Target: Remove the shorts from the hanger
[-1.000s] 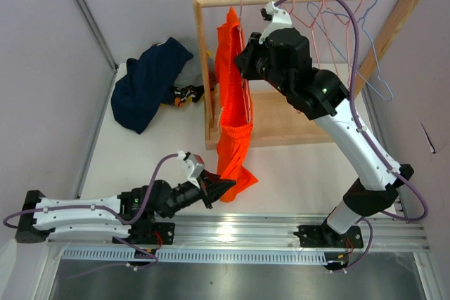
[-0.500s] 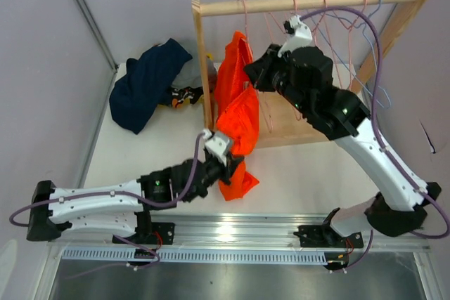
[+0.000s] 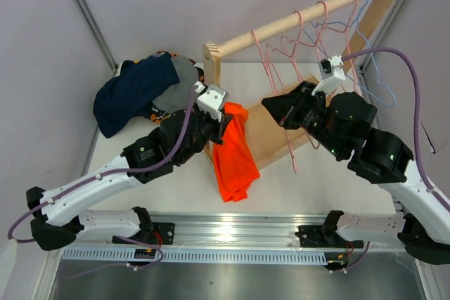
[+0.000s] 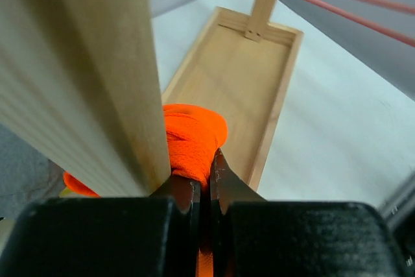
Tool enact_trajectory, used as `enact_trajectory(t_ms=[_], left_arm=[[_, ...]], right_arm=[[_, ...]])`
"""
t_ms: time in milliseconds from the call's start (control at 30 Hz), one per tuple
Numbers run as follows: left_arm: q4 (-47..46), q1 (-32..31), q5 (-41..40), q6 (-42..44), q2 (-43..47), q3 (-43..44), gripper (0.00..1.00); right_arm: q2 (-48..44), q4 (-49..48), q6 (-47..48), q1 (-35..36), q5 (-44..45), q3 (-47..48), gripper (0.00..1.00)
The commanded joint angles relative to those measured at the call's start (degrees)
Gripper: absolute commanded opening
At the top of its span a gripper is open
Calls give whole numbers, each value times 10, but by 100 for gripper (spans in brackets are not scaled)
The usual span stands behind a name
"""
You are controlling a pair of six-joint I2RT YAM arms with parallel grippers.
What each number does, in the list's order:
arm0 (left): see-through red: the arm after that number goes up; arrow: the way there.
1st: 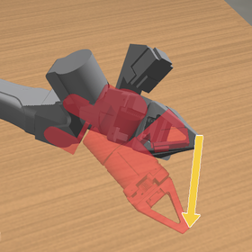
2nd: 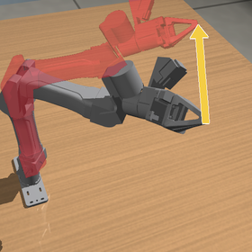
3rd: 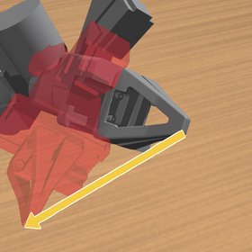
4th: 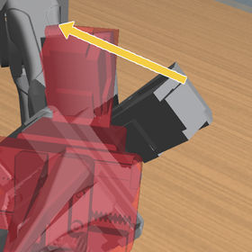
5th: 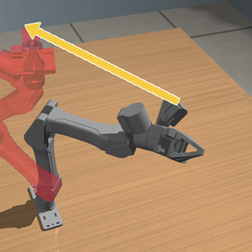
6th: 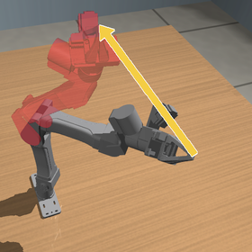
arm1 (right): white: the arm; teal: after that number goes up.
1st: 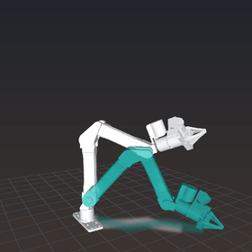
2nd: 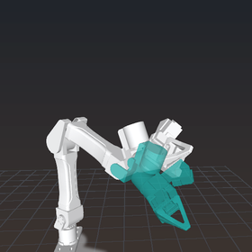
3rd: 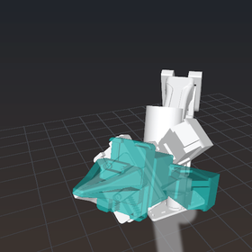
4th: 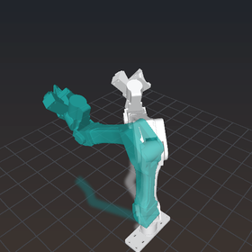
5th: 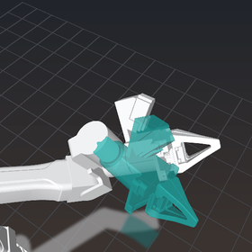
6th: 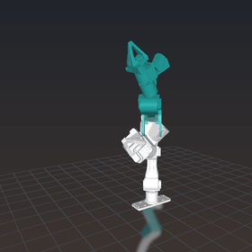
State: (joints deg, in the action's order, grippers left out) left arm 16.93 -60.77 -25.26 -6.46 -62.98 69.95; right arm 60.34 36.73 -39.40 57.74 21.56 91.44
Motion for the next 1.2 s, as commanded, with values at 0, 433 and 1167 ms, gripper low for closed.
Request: enact_trajectory(t_ms=[0,433,1167], left_arm=[[37,14,33,22,26,41,0],[120,-59,143,-1,80,12,0],[673,-259,-368,-207,85,362,0]], right_arm=[[2,78,30,0,21,31,0],[114,-61,129,-54,-53,123,0],[73,-77,129,-128,-107,78,0]])
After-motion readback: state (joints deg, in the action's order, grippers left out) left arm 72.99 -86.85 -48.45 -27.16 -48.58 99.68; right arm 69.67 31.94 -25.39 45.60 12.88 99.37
